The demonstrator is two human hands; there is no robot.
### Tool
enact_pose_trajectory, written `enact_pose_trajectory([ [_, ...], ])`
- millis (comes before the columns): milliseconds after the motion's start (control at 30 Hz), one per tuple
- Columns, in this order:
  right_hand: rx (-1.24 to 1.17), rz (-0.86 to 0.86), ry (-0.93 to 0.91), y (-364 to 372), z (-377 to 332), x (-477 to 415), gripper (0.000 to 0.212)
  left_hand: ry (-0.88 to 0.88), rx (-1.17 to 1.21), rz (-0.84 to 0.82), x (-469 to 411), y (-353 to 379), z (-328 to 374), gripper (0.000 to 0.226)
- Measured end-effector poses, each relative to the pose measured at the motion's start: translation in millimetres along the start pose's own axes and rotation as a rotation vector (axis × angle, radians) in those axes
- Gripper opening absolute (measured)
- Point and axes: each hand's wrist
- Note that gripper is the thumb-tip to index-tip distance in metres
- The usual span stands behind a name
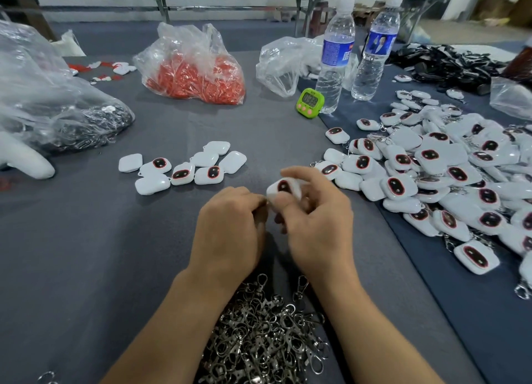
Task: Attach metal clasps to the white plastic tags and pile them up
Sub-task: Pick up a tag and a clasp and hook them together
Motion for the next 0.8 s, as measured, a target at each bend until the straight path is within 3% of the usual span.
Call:
enact_pose_trajectory([
  [133,-0.538,0.053,0.244,-9.6,-4.7,-10.8,0.021,-0.196,0.598,-0.05,-8.5,-0.6,4.6,0.01],
  [267,-0.75,0.006,0.323,-13.6,-3.6,-12.1,0.017,-0.284,0.981,-0.185,-14.3,0.1,6.9,0.017],
  [333,-0.792,-0.01,0.355,-13.2,-4.1,-12.4,0.018,-0.286,0.963,-0.16,-13.6,-1.7,7.1,0.018],
  [433,-0.727,0.024,0.334,-11.6,-4.6,-11.9,0.018,-0.175,0.616,-0.064,-8.2,-2.1,5.0,0.014],
  [533,-0.242,0.035,0.155,-11.4,-2.3,-5.5,0.025,-0.022,0.102,-0.069,-4.6,0.7,7.3,0.024],
  [600,0.022,0.006,0.067,-9.7,-3.1,-0.4,0.028,0.015,-0.051,-0.052,-2.4,4.8,10.2,0.025],
  [700,-0.125,0.016,0.142,-9.5,-3.3,-2.5,0.027,-0.059,0.044,-0.034,0.0,8.3,12.2,0.024],
  [800,-0.379,0.029,0.215,-12.3,-4.2,-9.9,0.023,-0.184,0.427,-0.036,-3.9,4.7,13.5,0.011],
])
Point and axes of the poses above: each hand's wrist, its own x-axis away from the middle knuckle, its own y-axis out of the palm, z = x × y, and after that the axes turned 15 degrees about -z, right-handed
